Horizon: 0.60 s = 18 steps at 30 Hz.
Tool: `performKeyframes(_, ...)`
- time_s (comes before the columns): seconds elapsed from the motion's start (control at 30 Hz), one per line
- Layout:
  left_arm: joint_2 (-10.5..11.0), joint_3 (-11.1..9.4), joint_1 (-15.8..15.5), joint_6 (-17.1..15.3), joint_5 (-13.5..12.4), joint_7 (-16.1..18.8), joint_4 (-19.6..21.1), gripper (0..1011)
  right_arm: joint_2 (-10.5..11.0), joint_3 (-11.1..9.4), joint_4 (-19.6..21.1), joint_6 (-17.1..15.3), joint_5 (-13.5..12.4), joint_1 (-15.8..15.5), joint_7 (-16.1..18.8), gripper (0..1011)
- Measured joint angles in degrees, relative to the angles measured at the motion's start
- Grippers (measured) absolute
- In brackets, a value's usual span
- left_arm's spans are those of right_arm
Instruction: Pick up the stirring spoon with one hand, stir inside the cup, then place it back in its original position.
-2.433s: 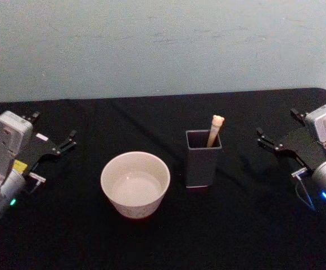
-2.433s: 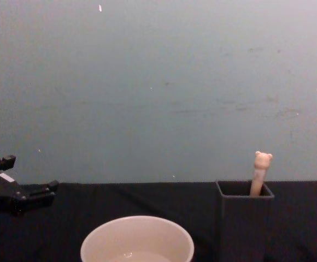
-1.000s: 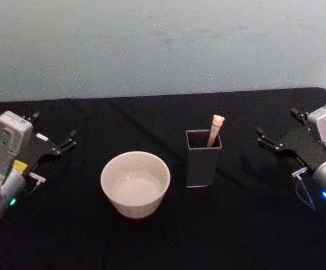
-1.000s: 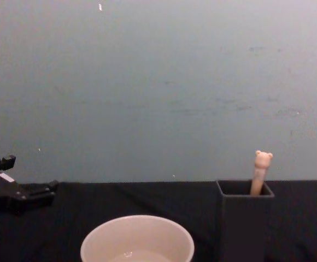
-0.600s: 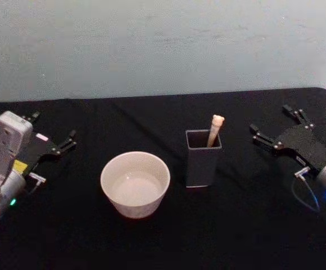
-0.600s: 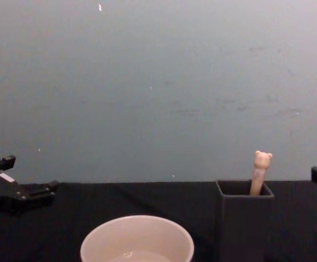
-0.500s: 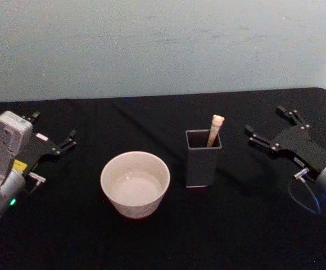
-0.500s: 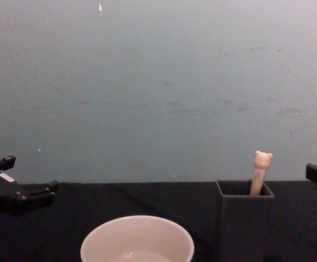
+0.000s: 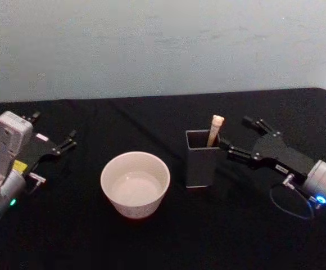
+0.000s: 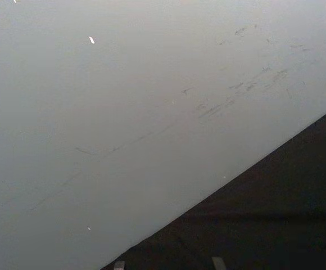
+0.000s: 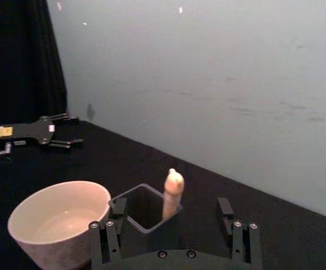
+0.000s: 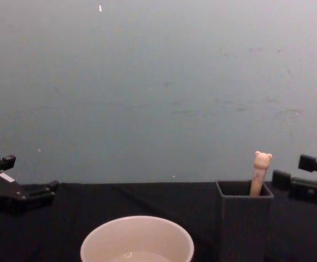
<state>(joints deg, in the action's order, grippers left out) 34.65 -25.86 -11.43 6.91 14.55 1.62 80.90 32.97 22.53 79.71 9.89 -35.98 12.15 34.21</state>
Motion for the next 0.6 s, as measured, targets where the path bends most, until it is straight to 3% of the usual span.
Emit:
performKeyframes(0.33, 0.0, 0.0, 0.0, 0.0, 0.0, 0.0, 0.0, 1001, -3.3, 1.1, -5.5, -0.9, 0.1, 4.5, 4.9, 1000)
performKeyframes(0.6, 0.0, 0.0, 0.0, 0.0, 0.0, 0.0, 0.0, 1001, -5.1, 1.6, -8.1, -1.1, 0.6, 6.8, 6.7, 1000)
